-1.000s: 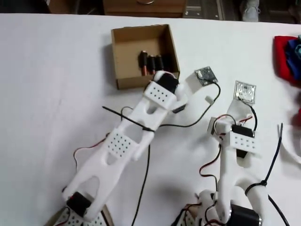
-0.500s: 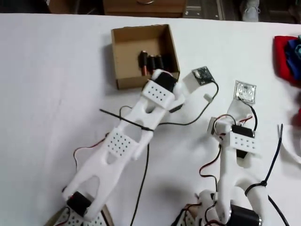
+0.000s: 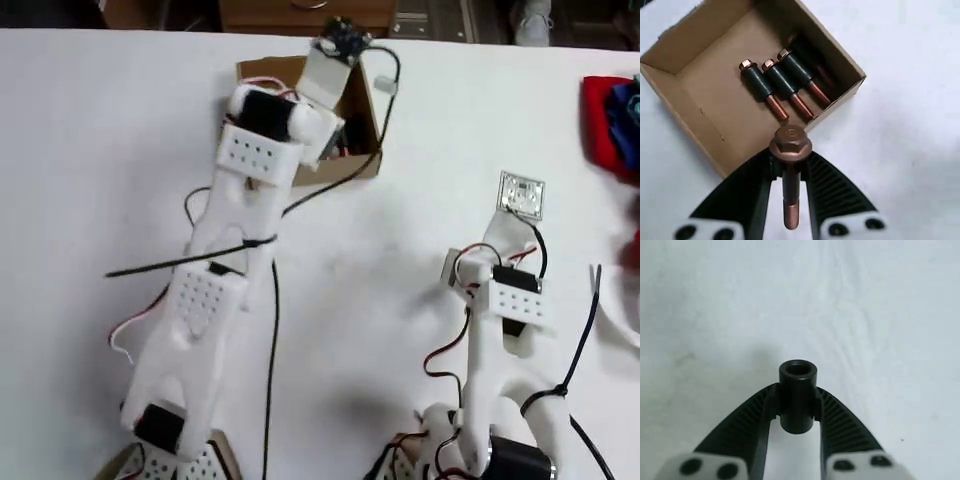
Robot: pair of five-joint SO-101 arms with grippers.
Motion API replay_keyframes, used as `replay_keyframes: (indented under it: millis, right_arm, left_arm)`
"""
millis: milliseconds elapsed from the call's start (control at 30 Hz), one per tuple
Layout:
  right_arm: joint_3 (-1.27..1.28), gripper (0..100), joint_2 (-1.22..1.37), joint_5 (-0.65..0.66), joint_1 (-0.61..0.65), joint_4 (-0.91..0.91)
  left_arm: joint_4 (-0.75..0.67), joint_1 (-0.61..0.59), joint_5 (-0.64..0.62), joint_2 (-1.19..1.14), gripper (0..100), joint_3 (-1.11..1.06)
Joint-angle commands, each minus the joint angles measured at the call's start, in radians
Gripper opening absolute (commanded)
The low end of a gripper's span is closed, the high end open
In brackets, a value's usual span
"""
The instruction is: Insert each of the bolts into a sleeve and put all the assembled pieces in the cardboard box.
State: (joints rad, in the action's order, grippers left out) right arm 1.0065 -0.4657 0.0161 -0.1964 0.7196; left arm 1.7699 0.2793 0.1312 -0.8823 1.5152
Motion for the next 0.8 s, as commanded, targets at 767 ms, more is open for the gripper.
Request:
replay_keyframes:
  millis: [767]
  right_arm:
    - [0.578, 2.2, -1.043, -0.003, 0.337, -0.223]
  left_arm:
    - [-0.071, -0.029, -0.422, 0.815, 3, -0.955]
